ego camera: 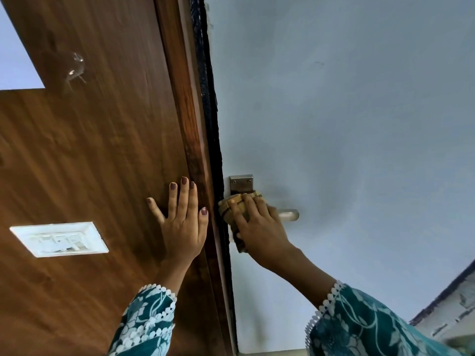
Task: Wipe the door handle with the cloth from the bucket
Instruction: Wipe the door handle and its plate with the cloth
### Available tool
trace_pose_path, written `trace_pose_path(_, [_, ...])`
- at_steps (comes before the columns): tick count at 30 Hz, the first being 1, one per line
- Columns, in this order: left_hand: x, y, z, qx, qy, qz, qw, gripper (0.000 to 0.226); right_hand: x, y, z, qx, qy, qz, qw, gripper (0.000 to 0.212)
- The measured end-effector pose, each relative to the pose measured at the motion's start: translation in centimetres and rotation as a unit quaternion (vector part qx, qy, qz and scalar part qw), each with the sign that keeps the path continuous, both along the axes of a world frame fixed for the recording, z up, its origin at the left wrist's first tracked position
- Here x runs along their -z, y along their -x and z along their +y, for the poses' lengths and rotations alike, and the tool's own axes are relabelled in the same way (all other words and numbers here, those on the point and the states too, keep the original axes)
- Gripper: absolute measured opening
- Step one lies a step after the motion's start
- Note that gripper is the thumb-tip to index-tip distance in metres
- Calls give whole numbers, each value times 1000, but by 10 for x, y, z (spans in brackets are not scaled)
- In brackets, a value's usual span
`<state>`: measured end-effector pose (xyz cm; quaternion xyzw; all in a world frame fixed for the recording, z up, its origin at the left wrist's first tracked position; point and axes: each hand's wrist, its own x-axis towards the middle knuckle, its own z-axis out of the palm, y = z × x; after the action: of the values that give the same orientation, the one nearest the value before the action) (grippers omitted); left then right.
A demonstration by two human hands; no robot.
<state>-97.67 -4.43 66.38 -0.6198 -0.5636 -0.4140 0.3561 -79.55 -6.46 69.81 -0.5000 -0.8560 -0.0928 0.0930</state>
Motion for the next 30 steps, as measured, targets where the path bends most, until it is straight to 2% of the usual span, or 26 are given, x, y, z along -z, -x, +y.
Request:
trace_pose_path(3, [2,-2,0,3,-5,-3,1000,51,3,9,4,35,-43,-8,998,64])
trace_pose_path(7, [1,-3,1,-6,-5,-1,1000,51,8,7,13,36,-98,42,994,45])
trace_pose_path(12, [3,2,2,-12,-10,17,1000,52,11,-20,21,2,-92,69,993,49])
trace_pose_path(19, [8,5,6,-26,-16,40,999,55,9,-75,26,35,-41,95,994,51])
trace_pose_path(24, [10,0,8,-34,-15,29,999,57,7,-36,18,21,-61,105,992,52])
trace_pose_path(27, [10,-2,6,-25,-15,27,999,58,7,9,13,3,-91,90,992,41])
trace_pose_path(30, [9,-1,6,-21,-24,21,999,59,8,22,10,18,-76,97,992,43])
